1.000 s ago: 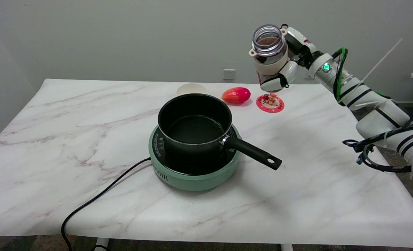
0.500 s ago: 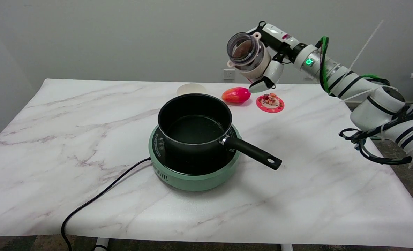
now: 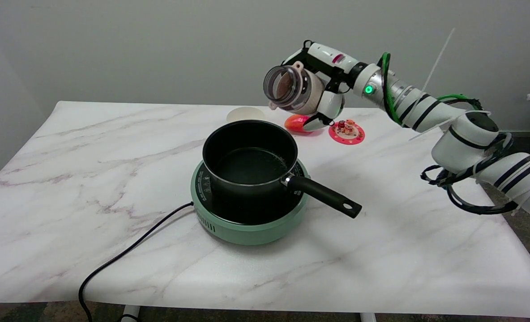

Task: Pour the contents of the bottle into the soup pot.

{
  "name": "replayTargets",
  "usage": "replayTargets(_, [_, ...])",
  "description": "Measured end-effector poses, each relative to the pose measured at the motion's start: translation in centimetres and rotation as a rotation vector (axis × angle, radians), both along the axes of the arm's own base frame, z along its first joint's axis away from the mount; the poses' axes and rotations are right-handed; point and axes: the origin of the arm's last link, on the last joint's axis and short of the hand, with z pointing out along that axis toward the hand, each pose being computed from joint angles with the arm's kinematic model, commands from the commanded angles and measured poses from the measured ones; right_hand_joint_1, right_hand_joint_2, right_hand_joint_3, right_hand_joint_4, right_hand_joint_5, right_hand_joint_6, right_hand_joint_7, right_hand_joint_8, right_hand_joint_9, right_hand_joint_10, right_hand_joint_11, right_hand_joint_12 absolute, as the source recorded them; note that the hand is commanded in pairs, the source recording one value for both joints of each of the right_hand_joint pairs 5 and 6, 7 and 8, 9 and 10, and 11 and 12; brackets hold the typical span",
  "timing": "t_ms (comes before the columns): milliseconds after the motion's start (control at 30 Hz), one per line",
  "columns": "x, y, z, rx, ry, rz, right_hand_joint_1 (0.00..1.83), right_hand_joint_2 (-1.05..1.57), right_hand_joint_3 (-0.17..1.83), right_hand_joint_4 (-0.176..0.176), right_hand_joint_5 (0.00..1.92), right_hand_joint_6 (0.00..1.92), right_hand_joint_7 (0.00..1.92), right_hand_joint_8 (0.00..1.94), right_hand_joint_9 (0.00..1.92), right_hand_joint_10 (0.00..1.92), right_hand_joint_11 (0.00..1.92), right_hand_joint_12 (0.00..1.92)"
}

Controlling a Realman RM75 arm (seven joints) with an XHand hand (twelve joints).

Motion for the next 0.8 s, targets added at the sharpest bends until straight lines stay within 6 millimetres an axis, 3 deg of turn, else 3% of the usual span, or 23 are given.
replayTargets(400, [-0.9,0.1,-3.0,0.016,0.193,0.046,1.65,0.69,0.92,0.0,1.92,1.92,1.92,1.92,1.43,1.43,1.2,1.2])
replayTargets(800, [-1.4,0.5,-4.6,0.02,0.394,0.114,1.64,0.69,0.93,0.0,1.92,1.92,1.92,1.92,1.44,1.44,1.2,1.2])
